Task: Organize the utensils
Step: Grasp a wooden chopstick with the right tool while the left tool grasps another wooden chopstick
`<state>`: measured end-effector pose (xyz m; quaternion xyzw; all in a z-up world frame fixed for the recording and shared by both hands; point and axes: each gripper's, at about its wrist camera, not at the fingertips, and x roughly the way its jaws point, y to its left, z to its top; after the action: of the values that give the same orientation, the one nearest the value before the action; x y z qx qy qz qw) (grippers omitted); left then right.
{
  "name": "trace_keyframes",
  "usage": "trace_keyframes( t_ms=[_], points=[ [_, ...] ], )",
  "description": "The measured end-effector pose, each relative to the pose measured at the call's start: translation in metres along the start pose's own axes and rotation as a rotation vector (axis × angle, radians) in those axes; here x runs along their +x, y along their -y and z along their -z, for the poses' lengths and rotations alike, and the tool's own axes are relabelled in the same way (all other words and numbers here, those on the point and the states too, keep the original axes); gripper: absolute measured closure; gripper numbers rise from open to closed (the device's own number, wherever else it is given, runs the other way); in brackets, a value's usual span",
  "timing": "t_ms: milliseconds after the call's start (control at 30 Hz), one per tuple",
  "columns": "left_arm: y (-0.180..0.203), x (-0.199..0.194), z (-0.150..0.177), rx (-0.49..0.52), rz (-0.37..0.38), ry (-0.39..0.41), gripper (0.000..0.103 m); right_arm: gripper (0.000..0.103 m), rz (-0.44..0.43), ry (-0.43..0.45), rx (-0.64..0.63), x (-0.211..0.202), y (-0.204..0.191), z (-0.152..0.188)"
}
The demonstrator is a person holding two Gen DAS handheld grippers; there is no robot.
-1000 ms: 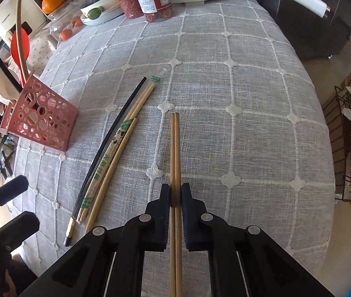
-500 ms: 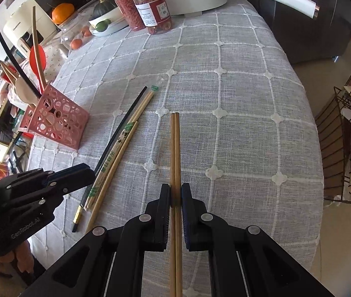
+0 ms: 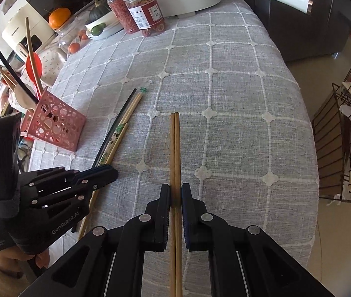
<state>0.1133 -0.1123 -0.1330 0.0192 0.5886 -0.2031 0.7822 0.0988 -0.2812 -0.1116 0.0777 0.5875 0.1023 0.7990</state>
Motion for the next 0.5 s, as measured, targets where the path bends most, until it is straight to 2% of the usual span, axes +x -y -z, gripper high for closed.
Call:
trace_keyframes(
  t_ms=[167,367,500],
  points=[
    [-0.004,-0.003,-0.001,-0.036,0.024,-0.021,0.095,0.094,0.000,-0.003,0.001,0.001,-0.001,0.001],
    [-0.005,-0.010,-0.001,-0.017,-0.030,0.010,0.095,0.094,0.004,-0.006,0.009,0.002,0.000,0.002],
    [-0.008,-0.015,-0.001,-0.018,-0.027,0.018,0.095,0.094,0.004,-0.010,0.006,0.003,-0.001,0.002]
  ],
)
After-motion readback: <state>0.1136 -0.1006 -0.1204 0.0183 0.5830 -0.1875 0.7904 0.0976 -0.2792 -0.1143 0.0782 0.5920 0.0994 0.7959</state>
